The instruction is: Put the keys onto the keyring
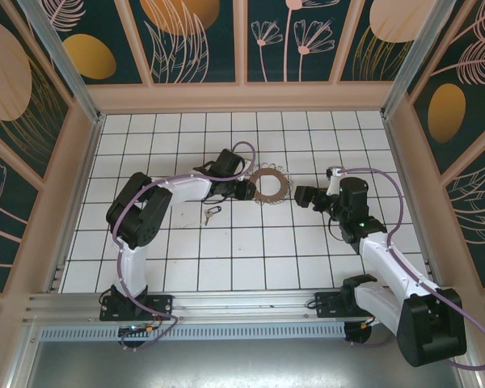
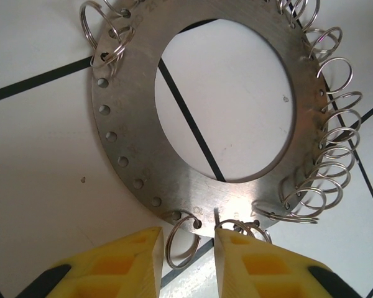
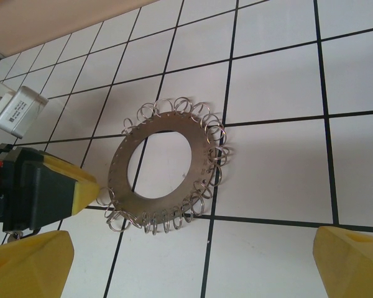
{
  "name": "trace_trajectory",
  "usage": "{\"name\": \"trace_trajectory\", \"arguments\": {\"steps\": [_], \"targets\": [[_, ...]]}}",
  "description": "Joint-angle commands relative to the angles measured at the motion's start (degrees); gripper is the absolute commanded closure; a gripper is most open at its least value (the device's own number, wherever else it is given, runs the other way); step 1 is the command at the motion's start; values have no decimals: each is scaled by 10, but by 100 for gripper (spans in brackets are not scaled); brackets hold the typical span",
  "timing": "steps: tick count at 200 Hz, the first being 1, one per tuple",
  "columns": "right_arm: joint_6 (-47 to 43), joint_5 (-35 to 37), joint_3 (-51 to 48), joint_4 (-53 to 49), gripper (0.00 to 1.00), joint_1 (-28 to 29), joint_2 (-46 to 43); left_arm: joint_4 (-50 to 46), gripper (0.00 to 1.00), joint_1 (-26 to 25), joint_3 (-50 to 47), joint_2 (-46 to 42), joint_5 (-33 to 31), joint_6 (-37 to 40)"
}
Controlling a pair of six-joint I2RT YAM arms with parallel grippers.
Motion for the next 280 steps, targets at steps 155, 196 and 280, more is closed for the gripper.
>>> {"name": "trace_trajectory", "arguments": {"steps": [155, 196, 280], "targets": [[-13, 11, 12, -2, 1, 3, -9, 14, 79, -10, -1, 28, 16, 7], [-13, 14, 10, -6, 1, 3, -14, 4, 82, -10, 7, 33, 6, 12], [-22, 11, 19, -13, 6, 2, -20, -3, 100, -11, 6, 16, -9, 21]]}}
